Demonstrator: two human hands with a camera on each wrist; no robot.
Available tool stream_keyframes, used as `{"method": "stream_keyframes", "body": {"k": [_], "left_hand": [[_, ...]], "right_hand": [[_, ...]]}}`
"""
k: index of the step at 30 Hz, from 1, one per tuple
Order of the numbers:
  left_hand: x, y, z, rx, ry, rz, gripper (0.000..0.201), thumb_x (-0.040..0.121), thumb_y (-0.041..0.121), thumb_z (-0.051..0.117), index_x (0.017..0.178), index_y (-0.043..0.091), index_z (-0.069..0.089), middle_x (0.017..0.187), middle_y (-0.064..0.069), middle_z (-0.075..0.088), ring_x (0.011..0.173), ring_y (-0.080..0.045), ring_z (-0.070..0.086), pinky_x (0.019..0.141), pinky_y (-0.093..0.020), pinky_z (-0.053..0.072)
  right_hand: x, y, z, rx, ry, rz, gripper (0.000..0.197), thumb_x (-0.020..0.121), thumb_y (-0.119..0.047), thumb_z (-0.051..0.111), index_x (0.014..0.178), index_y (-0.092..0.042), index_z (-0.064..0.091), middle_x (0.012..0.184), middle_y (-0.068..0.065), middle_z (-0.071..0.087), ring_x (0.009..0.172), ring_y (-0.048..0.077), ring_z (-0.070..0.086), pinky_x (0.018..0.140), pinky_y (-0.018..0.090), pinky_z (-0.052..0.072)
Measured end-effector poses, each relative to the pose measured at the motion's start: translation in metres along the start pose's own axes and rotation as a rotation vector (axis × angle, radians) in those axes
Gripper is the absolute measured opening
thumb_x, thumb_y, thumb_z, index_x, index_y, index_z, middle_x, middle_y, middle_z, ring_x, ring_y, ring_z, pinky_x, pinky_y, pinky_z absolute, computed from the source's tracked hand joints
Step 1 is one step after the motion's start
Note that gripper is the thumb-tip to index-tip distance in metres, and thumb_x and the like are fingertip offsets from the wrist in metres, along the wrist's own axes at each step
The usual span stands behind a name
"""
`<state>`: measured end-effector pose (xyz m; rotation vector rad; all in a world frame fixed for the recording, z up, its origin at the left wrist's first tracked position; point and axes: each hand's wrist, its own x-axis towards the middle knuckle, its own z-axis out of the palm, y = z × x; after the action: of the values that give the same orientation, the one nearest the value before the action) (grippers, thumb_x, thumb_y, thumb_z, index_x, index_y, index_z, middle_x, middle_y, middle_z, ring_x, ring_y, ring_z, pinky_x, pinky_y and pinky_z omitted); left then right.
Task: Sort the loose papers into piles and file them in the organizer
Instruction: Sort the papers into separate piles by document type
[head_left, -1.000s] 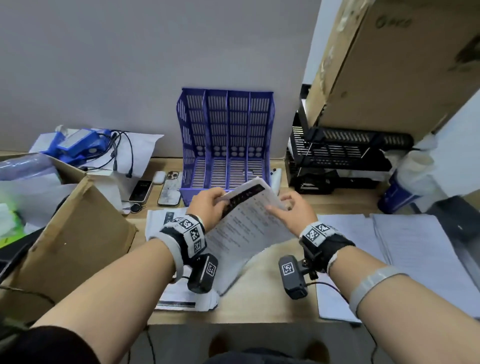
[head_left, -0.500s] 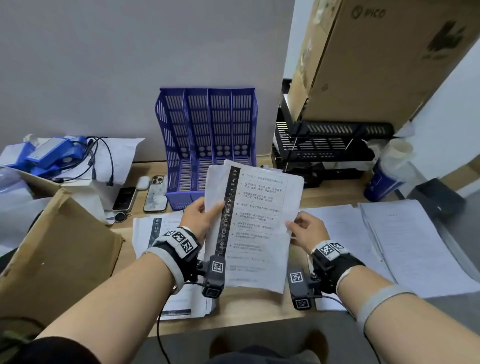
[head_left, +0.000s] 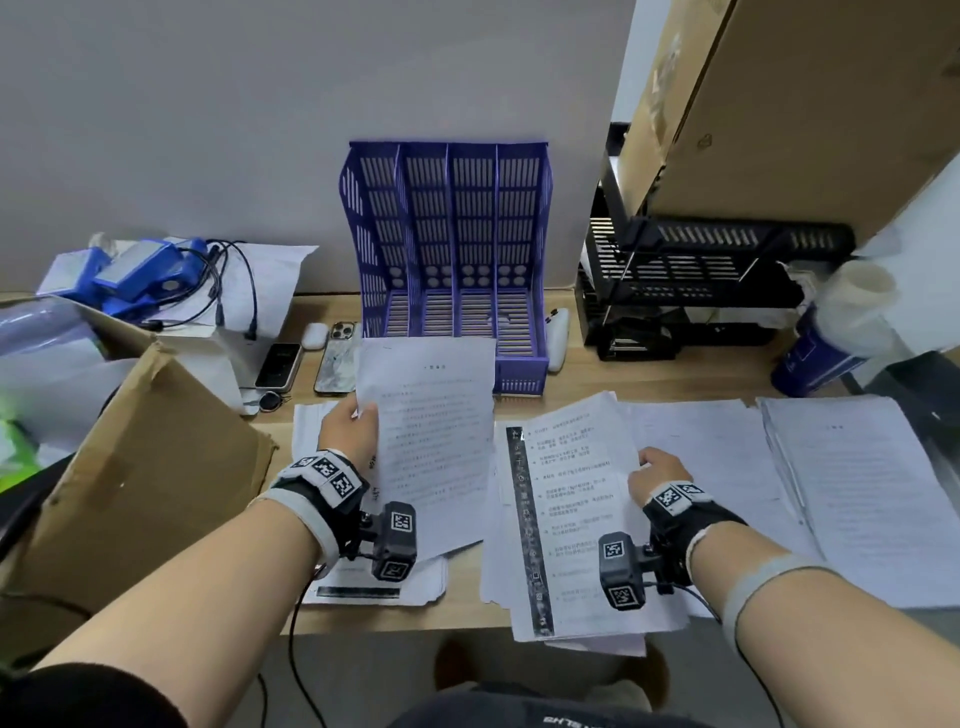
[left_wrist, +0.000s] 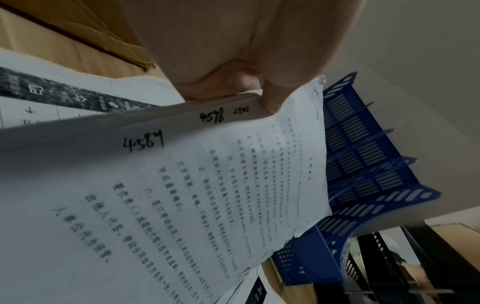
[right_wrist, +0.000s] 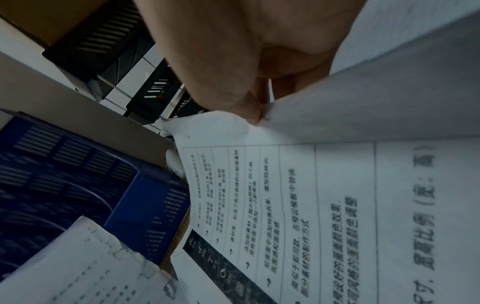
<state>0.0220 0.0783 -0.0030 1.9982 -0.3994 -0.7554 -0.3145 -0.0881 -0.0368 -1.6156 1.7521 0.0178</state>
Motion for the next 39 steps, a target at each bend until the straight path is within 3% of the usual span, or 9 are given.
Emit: {"method": "stream_keyframes", "body": {"k": [11,16,19,23,27,31,33,36,39], "left_hand": [[-0.002,0.014,-0.02,-0.093,0.092,0.079,0.023,0.088,0.037,0.049,0.102,0.032,0.066,0.104,-0.003,0.074,0.1,-0.031,0.069,0.092,-0.052,0.054],[-0.01,0.038,-0.009,-0.23,0.059,0.163,0.02,0.099,0.026,0.048,0.107,0.029,0.066,0.099,-0.004,0.072,0.087,-0.026,0.067,0.077,-0.036,0.056],[-0.019,0.059,0.011,-0.302,-0.093,0.196,0.02,0.101,0.022,0.05,0.113,0.014,0.065,0.078,0.002,0.069,0.066,-0.018,0.062,0.056,-0.026,0.051],[-0.045,0.106,0.05,-0.452,-0.432,0.213,0.024,0.102,0.017,0.049,0.121,0.01,0.062,0.11,-0.013,0.069,0.091,-0.025,0.066,0.082,-0.043,0.057],[-0.062,0.142,0.08,-0.599,-0.655,0.158,0.034,0.103,0.018,0.045,0.133,0.006,0.052,0.113,-0.014,0.067,0.09,-0.025,0.067,0.078,-0.04,0.058],[-0.06,0.139,0.125,-0.552,-0.607,0.058,0.029,0.099,0.021,0.055,0.124,0.006,0.059,0.111,-0.02,0.063,0.093,-0.03,0.06,0.086,-0.051,0.052],[-0.062,0.13,0.158,-0.408,-0.531,0.012,0.023,0.098,0.018,0.053,0.115,0.003,0.059,0.098,-0.02,0.061,0.079,-0.027,0.058,0.07,-0.04,0.052],[-0.081,0.114,0.213,-0.163,-0.579,-0.022,0.019,0.095,-0.001,0.048,0.099,0.011,0.061,0.078,-0.01,0.064,0.055,-0.018,0.058,0.049,-0.025,0.047],[-0.112,0.103,0.273,-0.049,-0.688,-0.098,0.029,0.088,-0.012,0.047,0.093,0.01,0.065,0.075,-0.008,0.069,0.058,-0.019,0.064,0.051,-0.028,0.056]], "right_hand": [[0.004,-0.018,0.013,-0.085,-0.185,0.043,0.037,0.085,-0.013,0.049,0.12,-0.002,0.047,0.094,0.014,0.06,0.08,0.029,0.062,0.076,0.036,0.053],[-0.008,-0.015,0.022,-0.038,-0.179,0.05,0.056,0.092,-0.018,0.053,0.144,-0.009,0.035,0.141,0.017,0.048,0.121,0.033,0.053,0.088,0.031,0.043],[-0.012,-0.026,0.017,0.172,-0.197,-0.06,0.06,0.092,-0.022,0.062,0.145,-0.013,0.036,0.143,0.014,0.048,0.124,0.029,0.053,0.092,0.028,0.04],[-0.027,-0.048,-0.004,0.482,-0.278,-0.25,0.084,0.086,-0.038,0.072,0.152,-0.02,0.024,0.151,0.008,0.038,0.137,0.024,0.042,0.109,0.036,0.038],[-0.035,-0.048,-0.041,0.719,-0.207,-0.331,0.103,0.065,-0.065,0.078,0.149,-0.029,0.031,0.149,-0.004,0.046,0.134,0.015,0.048,0.113,0.044,0.038],[-0.035,-0.011,-0.08,0.752,-0.139,-0.251,0.047,0.082,-0.035,0.076,0.124,-0.021,0.061,0.121,0.002,0.07,0.11,0.021,0.067,0.101,0.046,0.051],[-0.034,0.018,-0.097,0.552,-0.028,-0.22,0.021,0.09,-0.021,0.066,0.111,-0.019,0.067,0.112,0.004,0.072,0.103,0.025,0.069,0.09,0.039,0.056],[-0.034,0.066,-0.121,0.315,0.085,-0.164,0.024,0.094,-0.015,0.056,0.115,-0.009,0.066,0.104,0.0,0.064,0.095,0.02,0.061,0.067,0.023,0.044],[-0.028,0.124,-0.145,0.246,0.13,-0.034,0.028,0.093,-0.013,0.054,0.118,-0.009,0.066,0.109,0.004,0.065,0.095,0.019,0.056,0.078,0.021,0.039]]}}
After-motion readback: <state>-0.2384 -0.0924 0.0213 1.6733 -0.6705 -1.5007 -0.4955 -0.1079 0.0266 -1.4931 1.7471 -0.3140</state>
